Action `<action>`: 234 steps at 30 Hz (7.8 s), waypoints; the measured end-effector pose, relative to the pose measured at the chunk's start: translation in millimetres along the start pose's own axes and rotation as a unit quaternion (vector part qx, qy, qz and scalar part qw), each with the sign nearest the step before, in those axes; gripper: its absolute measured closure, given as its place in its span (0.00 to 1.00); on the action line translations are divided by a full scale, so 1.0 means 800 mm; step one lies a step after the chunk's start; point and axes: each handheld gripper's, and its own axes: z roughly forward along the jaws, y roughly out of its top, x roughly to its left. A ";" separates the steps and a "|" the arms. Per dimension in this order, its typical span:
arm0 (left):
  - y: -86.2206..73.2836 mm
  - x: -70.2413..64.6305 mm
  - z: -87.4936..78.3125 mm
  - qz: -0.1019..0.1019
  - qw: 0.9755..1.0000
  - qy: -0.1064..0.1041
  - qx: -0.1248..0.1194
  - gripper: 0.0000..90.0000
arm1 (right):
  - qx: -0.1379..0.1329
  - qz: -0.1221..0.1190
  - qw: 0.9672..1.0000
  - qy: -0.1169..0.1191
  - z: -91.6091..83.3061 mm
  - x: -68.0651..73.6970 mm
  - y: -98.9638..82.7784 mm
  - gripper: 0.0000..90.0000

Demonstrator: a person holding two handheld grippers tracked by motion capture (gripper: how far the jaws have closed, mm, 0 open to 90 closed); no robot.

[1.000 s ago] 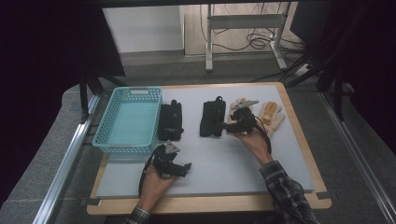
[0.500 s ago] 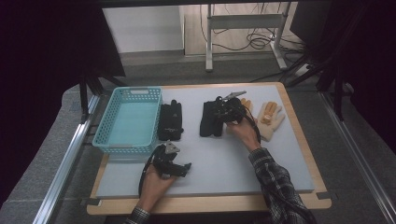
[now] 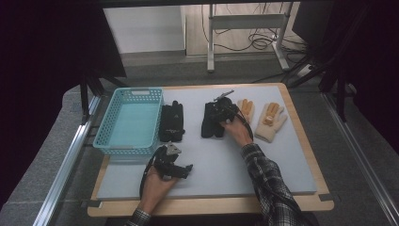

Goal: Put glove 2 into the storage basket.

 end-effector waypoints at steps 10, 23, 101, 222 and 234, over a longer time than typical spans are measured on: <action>0.000 0.000 0.000 0.002 1.000 0.001 0.000 0.05 | 0.013 0.033 0.998 0.042 -0.006 0.003 0.002 0.91; 0.000 0.000 0.000 0.002 1.000 0.001 0.000 0.05 | -0.037 0.024 0.996 0.073 -0.079 0.020 0.000 0.91; -0.029 0.019 -0.027 -0.026 0.999 0.020 0.001 0.05 | -0.020 -0.094 0.978 0.184 -0.060 0.140 -0.009 0.77; -0.048 0.041 -0.048 -0.027 0.999 0.031 0.011 0.02 | -0.037 -0.051 0.984 0.164 -0.138 0.103 -0.176 0.98; -0.050 0.046 -0.047 -0.021 0.999 0.025 0.009 0.00 | -0.041 -0.067 0.981 0.176 -0.113 0.142 -0.147 0.95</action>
